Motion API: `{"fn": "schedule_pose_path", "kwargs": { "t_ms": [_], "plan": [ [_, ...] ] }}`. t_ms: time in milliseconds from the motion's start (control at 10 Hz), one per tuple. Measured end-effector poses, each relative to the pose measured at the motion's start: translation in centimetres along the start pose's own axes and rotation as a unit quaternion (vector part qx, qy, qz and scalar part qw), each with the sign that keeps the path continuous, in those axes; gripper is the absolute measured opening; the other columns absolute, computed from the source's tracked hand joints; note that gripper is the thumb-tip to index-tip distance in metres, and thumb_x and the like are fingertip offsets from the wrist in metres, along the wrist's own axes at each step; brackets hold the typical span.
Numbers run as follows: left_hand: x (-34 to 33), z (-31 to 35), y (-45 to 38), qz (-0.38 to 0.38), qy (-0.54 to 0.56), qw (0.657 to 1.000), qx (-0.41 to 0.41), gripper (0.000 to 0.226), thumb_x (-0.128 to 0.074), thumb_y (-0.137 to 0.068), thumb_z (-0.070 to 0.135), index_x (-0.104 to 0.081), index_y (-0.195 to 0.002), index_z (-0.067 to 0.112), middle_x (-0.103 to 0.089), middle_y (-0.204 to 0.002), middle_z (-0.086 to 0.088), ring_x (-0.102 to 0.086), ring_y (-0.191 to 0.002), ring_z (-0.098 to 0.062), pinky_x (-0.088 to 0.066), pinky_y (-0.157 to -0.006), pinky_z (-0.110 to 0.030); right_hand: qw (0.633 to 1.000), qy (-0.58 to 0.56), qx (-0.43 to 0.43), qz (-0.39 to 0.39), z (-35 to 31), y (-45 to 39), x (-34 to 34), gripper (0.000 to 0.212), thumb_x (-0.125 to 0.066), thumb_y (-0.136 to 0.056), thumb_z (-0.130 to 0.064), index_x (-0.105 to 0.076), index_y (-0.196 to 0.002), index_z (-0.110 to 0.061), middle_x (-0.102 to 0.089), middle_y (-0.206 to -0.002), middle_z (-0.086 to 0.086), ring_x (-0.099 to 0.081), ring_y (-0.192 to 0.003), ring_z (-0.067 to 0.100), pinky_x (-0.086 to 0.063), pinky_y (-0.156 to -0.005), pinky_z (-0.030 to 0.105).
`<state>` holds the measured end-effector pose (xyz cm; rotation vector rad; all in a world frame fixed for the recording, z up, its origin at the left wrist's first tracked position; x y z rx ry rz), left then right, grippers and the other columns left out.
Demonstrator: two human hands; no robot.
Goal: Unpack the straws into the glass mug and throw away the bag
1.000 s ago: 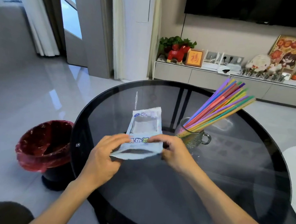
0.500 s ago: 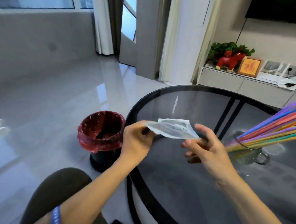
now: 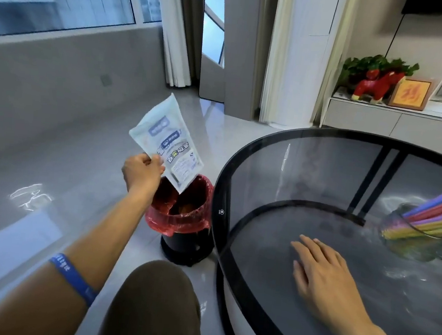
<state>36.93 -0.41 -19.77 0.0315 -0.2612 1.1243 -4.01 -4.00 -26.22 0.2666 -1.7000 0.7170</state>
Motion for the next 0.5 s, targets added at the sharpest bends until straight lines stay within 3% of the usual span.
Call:
{"fn": "schedule_pose_path", "kwargs": {
  "t_ms": [100,300,400,500],
  "plan": [
    [-0.8,-3.1,-1.4,-0.02,-0.023,0.998,0.046,0.015,-0.064,-0.084,0.018,-0.069,-0.07,0.02,-0.073,-0.073,-0.003,-0.072,-0.069,-0.019,-0.061,-0.079,-0.039,1.0,0.006,0.002,-0.011,0.2,-0.1,-0.3,0.035,-0.047,-0.09,-0.031,-0.063,-0.119,-0.019,-0.064,-0.13,0.004,-0.058,-0.122,0.028,-0.05,-0.098,0.044],
    [-2.4,-9.9,-0.4,-0.128,-0.056,0.965,0.22,0.018,-0.067,-0.088,0.022,-0.056,-0.082,0.009,-0.048,-0.07,-0.006,-0.041,-0.055,-0.017,-0.039,-0.05,-0.031,0.999,0.026,-0.008,-0.042,0.1,-0.1,-0.4,0.046,-0.032,-0.091,-0.036,-0.064,-0.12,-0.018,-0.065,-0.129,0.005,-0.06,-0.12,0.028,-0.052,-0.096,0.044],
    [-2.4,-9.5,2.4,-0.137,-0.043,0.966,0.214,0.01,-0.063,-0.091,0.014,-0.058,-0.089,0.005,-0.056,-0.067,-0.003,-0.049,-0.061,-0.014,-0.049,-0.068,-0.032,0.999,0.021,-0.007,-0.032,0.4,0.0,-0.2,0.039,-0.039,-0.092,-0.033,-0.064,-0.119,-0.018,-0.065,-0.129,0.005,-0.06,-0.12,0.028,-0.052,-0.096,0.044],
    [-2.7,-7.8,5.3,-0.156,-0.021,0.971,0.178,0.009,-0.058,-0.093,0.009,-0.061,-0.102,0.008,-0.071,-0.061,0.004,-0.061,-0.071,-0.009,-0.05,-0.088,-0.035,1.0,0.01,-0.003,-0.024,0.3,-0.1,-1.0,0.032,-0.059,-0.09,-0.028,-0.064,-0.12,-0.018,-0.065,-0.129,0.005,-0.061,-0.119,0.028,-0.052,-0.095,0.044]
  ]
}}
Point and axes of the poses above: each hand's wrist, its own y-axis away from the middle knuckle, its own x-axis out of the back of the hand, z = x × y, the point moved 9 cm from there along -y, towards the middle knuckle
